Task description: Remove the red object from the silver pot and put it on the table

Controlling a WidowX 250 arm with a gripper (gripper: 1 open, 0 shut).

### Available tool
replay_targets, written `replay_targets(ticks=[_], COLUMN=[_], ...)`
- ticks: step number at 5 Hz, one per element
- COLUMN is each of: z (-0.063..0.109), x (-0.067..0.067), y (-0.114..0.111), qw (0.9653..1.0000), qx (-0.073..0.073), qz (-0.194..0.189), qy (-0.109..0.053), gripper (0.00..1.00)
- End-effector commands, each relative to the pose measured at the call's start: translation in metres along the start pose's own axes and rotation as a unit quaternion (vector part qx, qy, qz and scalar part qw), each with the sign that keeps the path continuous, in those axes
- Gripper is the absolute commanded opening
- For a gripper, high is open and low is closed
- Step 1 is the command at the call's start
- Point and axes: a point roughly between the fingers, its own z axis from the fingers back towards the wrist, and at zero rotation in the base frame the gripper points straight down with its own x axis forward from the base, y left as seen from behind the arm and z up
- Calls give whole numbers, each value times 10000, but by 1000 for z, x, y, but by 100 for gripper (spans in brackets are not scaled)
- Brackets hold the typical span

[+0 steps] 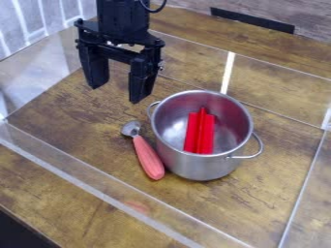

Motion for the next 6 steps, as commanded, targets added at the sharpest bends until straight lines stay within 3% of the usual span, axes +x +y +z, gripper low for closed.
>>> replay_targets(ticks=[1, 3, 6], z=[-8, -21, -21], x=[1, 8, 29], y=[-4, -14, -41], qw=[10000, 10000, 9991], qx=[-10, -39, -94], qz=[-4, -27, -115], qy=[55, 68, -401], gripper=[100, 100, 100])
